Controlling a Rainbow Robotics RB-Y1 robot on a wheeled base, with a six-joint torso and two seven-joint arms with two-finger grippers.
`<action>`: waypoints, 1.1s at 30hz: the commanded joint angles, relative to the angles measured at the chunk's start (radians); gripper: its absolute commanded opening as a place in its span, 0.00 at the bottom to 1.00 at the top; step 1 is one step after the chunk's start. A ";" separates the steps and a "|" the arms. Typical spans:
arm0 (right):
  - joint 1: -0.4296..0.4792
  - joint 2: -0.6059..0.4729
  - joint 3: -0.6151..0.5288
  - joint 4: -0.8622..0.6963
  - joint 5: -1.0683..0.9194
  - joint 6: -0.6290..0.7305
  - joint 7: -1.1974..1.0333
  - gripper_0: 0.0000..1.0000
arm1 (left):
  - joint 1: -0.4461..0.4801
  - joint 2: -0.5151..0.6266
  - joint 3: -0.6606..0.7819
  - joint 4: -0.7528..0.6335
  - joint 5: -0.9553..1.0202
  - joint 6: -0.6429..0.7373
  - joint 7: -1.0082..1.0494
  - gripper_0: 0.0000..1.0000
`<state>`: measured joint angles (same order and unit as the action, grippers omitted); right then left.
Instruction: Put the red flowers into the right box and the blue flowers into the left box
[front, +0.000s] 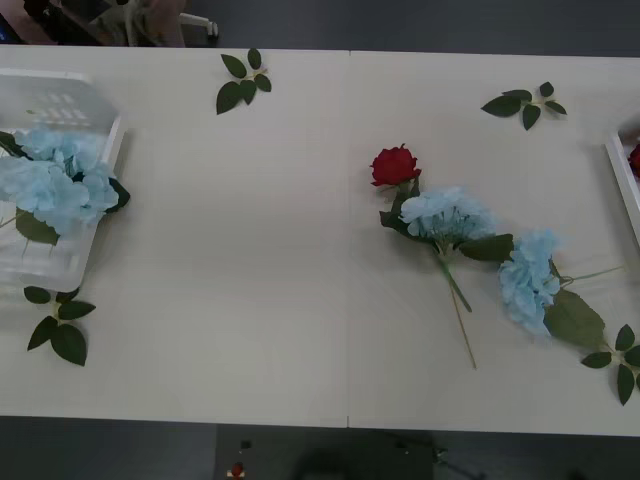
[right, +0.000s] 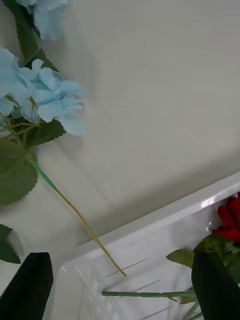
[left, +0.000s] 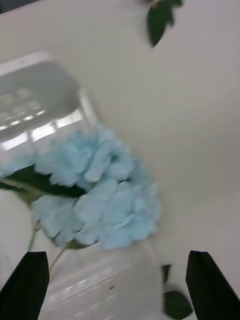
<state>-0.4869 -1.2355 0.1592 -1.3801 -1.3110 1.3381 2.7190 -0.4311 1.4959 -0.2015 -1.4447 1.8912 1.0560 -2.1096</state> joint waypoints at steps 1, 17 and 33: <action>0.014 -0.090 0.062 -0.016 -0.037 -0.092 -0.014 0.81 | -0.024 -0.149 0.054 -0.017 0.210 0.045 -0.109 0.79; 0.327 -0.094 0.066 -0.175 -0.140 -0.407 -0.014 0.77 | 0.054 -0.436 0.002 -0.445 0.091 -0.240 -0.403 1.00; 0.370 0.071 0.068 -0.229 0.127 -0.464 -0.014 0.72 | 0.063 -0.371 -0.191 -0.602 0.054 -0.432 -0.420 1.00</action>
<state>-0.0934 -1.1744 0.2251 -1.6016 -1.2162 0.8829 2.7190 -0.3554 1.1354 -0.4149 -2.0320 1.9327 0.6272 -2.4941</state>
